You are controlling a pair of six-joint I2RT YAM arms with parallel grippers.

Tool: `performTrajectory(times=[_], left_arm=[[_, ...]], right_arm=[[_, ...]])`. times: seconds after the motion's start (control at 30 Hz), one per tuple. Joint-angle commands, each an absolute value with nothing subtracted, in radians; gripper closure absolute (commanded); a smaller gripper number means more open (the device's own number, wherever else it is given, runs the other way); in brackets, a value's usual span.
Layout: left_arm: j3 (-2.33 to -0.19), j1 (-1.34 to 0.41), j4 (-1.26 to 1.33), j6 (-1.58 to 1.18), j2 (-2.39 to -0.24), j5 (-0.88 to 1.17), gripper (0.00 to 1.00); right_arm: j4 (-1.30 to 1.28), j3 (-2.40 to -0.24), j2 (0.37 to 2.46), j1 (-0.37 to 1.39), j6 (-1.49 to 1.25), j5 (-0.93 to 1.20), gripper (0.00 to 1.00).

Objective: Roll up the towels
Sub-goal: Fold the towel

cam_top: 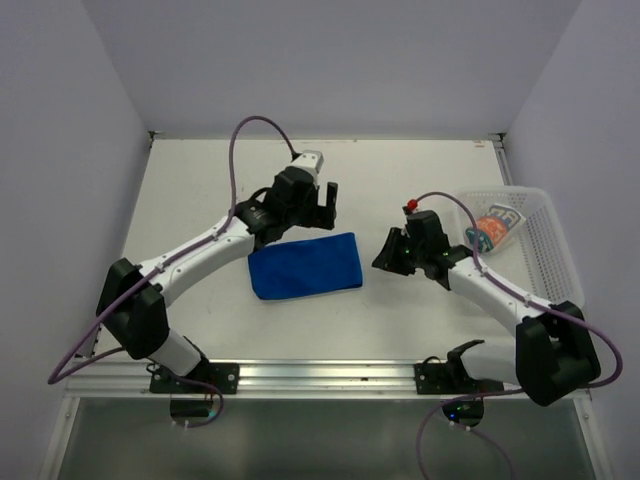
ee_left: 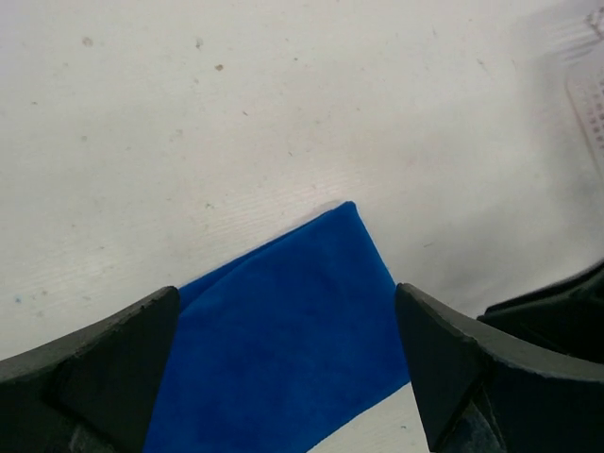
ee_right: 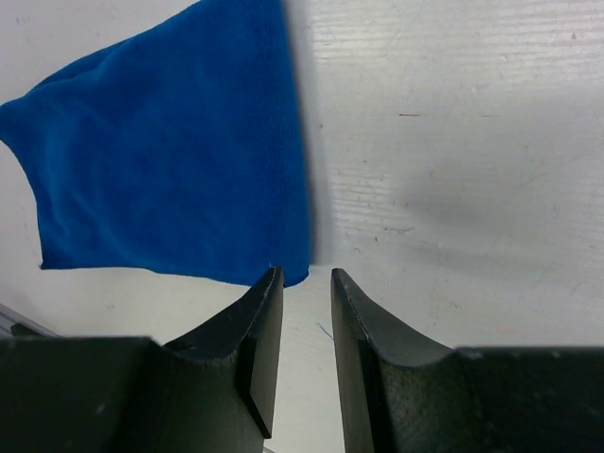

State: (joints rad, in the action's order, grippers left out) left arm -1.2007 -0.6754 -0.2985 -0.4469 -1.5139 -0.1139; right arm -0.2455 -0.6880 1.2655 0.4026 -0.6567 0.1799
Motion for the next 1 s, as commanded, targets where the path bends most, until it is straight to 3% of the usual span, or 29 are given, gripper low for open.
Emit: performTrajectory(times=[0.0,0.07,0.27,0.37,0.53,0.97], left_arm=[[-1.345,-0.803,-0.435,-0.396,-1.569,-0.452,0.0],[-1.374,-0.856,-0.46,-0.38,-1.601,-0.608,0.0],[-1.41,-0.825,-0.52,-0.449,-1.75,-0.413,0.0],[-1.369,-0.841,-0.51,-0.472,-1.77,-0.521,0.0],[-1.276,-0.838,-0.351,-0.419,-1.661,-0.5,0.01],[-1.636,-0.834,-0.553,-0.475,-1.922,-0.227,0.0]], right_arm=[[-0.193,-0.675,1.206,0.416,-0.667,0.135,0.69],[-0.204,-0.673,1.193,0.417,-0.661,0.12,0.68],[-0.152,-0.626,1.177,0.426,-0.692,0.124,0.68],[-0.124,-0.594,1.175,0.445,-0.709,0.118,0.68],[-0.092,-0.575,1.192,0.488,-0.727,0.092,0.68],[0.07,-0.513,1.247,0.551,-0.847,0.078,0.65]])
